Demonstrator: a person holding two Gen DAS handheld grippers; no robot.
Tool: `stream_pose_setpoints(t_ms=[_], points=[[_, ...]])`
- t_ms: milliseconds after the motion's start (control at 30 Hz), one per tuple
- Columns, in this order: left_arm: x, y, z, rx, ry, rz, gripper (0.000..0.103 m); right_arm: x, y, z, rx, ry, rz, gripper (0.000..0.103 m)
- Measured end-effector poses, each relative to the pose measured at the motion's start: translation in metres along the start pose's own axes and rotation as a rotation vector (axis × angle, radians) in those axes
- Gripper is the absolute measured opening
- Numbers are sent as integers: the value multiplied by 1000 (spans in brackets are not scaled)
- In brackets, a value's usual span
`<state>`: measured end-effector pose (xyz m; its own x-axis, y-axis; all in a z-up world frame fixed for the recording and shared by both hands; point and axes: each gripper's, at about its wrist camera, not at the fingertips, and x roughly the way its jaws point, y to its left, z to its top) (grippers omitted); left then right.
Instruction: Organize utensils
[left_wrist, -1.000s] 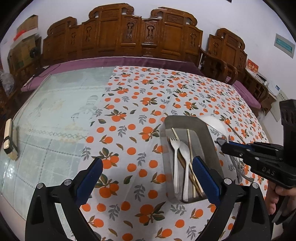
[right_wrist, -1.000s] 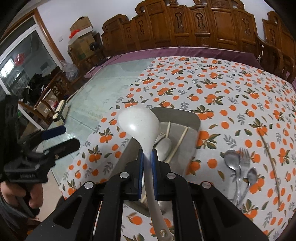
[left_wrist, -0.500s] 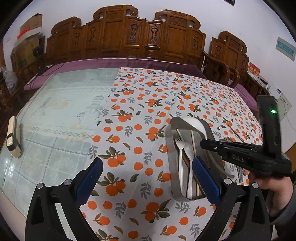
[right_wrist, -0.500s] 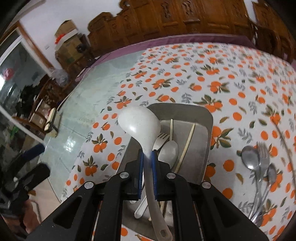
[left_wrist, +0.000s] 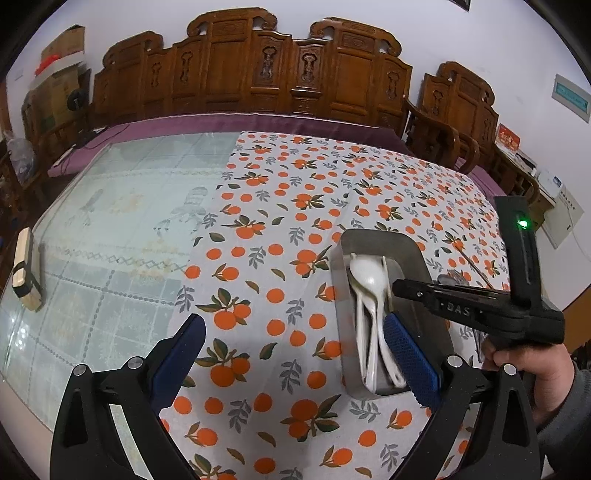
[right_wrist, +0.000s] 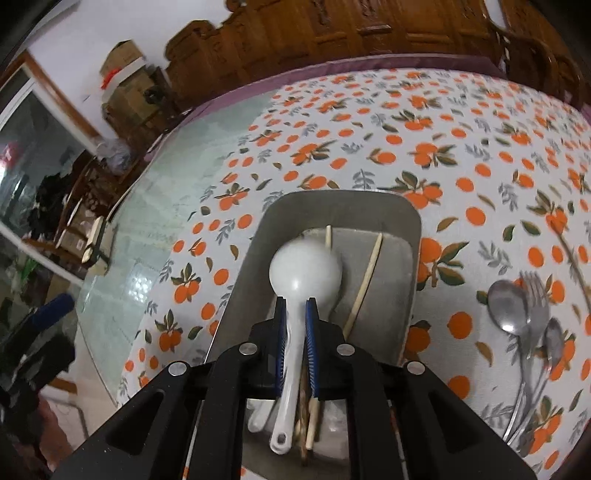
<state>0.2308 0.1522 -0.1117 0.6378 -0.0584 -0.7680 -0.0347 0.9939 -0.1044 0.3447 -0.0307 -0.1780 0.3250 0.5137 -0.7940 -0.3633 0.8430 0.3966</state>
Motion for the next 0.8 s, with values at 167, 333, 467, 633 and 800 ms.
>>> stream_pose_setpoints(t_ms=[167, 333, 467, 633, 800], points=[[-1, -13, 1, 6, -10, -16, 93, -41, -3, -9, -110, -62, -36, 14], [-1, -37, 0, 23, -15, -35, 93, -88, -29, -28, -143, -119, -77, 28], [0, -59, -2, 31, -18, -61, 93, -111, -58, -50, -147, -120, -145, 29], [8, -94, -5, 68, -9, -99, 93, -129, -92, -75, -114, -115, -191, 29], [17, -124, -9, 106, 4, -133, 93, -132, -116, -88, -63, -110, -192, 29]])
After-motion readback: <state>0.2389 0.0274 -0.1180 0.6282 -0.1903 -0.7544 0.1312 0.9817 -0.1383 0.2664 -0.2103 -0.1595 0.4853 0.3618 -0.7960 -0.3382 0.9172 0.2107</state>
